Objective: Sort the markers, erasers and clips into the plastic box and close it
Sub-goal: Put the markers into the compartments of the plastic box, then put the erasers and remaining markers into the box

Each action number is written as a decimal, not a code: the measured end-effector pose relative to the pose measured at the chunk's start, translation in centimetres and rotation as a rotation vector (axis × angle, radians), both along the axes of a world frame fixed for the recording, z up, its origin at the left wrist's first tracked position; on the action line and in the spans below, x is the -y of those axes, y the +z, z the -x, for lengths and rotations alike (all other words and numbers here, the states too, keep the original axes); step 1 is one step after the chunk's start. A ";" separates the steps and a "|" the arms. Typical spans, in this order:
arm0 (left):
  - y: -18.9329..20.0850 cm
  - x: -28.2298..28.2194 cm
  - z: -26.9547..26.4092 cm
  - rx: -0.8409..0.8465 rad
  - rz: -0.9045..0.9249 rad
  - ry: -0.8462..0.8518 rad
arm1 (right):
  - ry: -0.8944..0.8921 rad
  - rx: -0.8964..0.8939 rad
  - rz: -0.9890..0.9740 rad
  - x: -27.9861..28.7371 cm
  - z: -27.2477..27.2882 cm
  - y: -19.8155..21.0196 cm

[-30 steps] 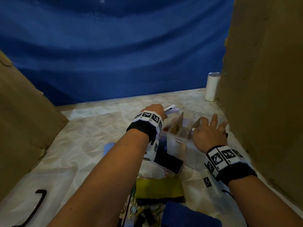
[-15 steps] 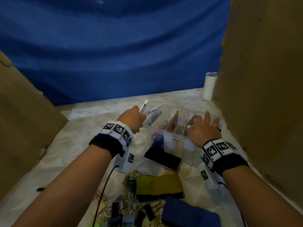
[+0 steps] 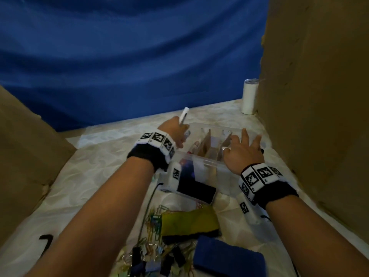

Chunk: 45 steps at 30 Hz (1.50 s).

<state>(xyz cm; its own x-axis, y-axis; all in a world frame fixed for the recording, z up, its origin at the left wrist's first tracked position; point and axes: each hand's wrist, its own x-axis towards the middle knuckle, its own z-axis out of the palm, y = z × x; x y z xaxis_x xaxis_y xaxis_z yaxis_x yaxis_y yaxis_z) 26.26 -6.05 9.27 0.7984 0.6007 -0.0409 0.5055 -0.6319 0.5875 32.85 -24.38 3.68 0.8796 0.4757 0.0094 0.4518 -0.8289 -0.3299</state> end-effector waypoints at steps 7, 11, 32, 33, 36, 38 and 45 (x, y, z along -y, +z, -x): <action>0.5 0.5 2.0 -0.100 0.005 -0.005 | -0.013 -0.004 0.000 -0.2 0.0 0.1; -0.6 1.1 -0.7 -0.204 -0.136 -0.104 | -0.005 0.004 -0.006 -0.1 0.0 -0.2; -5.3 0.6 18.5 0.079 -0.271 -0.150 | 0.008 0.014 -0.169 0.3 0.4 -0.3; -6.0 1.1 19.0 0.036 -0.254 -0.178 | 0.022 0.050 -0.201 0.7 1.2 -0.1; -7.7 2.7 19.9 -0.128 -0.253 -0.278 | 0.135 0.264 -0.348 2.6 4.7 0.1; -8.4 3.8 19.6 -0.209 -0.274 -0.352 | 0.246 0.378 -0.392 4.0 8.0 0.1; -8.6 7.4 15.7 -0.378 -0.261 -0.473 | 0.607 -0.152 0.252 5.6 13.9 -0.3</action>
